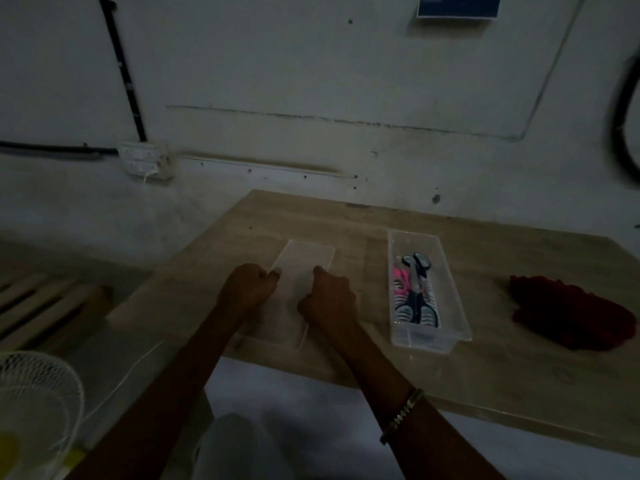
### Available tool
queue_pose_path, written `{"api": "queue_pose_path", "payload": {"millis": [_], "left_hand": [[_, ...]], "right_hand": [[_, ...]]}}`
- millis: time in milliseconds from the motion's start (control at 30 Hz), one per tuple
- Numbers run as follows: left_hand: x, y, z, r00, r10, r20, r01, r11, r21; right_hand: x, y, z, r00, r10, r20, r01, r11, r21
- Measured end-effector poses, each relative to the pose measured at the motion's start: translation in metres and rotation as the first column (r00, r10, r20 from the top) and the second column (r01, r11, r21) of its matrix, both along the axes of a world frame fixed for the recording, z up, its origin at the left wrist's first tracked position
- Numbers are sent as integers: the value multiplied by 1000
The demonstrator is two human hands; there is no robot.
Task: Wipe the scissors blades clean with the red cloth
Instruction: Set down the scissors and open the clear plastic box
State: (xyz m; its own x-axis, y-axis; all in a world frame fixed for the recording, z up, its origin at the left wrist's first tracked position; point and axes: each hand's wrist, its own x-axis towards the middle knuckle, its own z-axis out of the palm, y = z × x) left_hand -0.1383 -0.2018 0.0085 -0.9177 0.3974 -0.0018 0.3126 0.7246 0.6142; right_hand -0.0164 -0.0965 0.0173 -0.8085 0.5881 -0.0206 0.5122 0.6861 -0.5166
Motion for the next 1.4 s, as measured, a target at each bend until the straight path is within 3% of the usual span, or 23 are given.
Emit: {"api": "queue_pose_path", "payload": {"millis": [100,167,267,367,433,567,667,800,1000,1200,1400], "left_hand": [[5,3,18,996,40,81,-49,992,118],[11,3,36,987,70,142,-110,947,301],[27,14,71,981,56,186,-161,770,618],[47,25,106,962,-137,238,-118,573,811],[58,34,113,926,-265,270,-105,505,857],[85,60,95,854,-432,289,-108,397,911],[110,79,72,846,-461,270,-112,340,934],[138,101,35,852,-490,183,89,482,872],[150,123,7,869,-423,256,119,682,722],[156,128,-7,877,-400,265,123,722,681],[146,131,-7,885,-391,254,149,754,640]], "right_hand": [[8,7,14,957,-48,-285,21,995,-97],[12,12,34,883,-60,-465,30,997,-72],[20,22,72,747,2,-665,98,989,112],[41,42,108,685,113,-720,233,902,363],[58,63,117,648,159,-745,269,868,419],[103,101,102,625,126,-770,132,956,263],[140,129,73,722,87,-686,-23,995,102],[173,155,36,817,19,-577,-46,998,-32],[196,155,8,867,-43,-497,2,997,-83],[202,157,-19,878,-124,-462,43,982,-181],[201,159,-3,879,-157,-451,64,975,-214]]}}
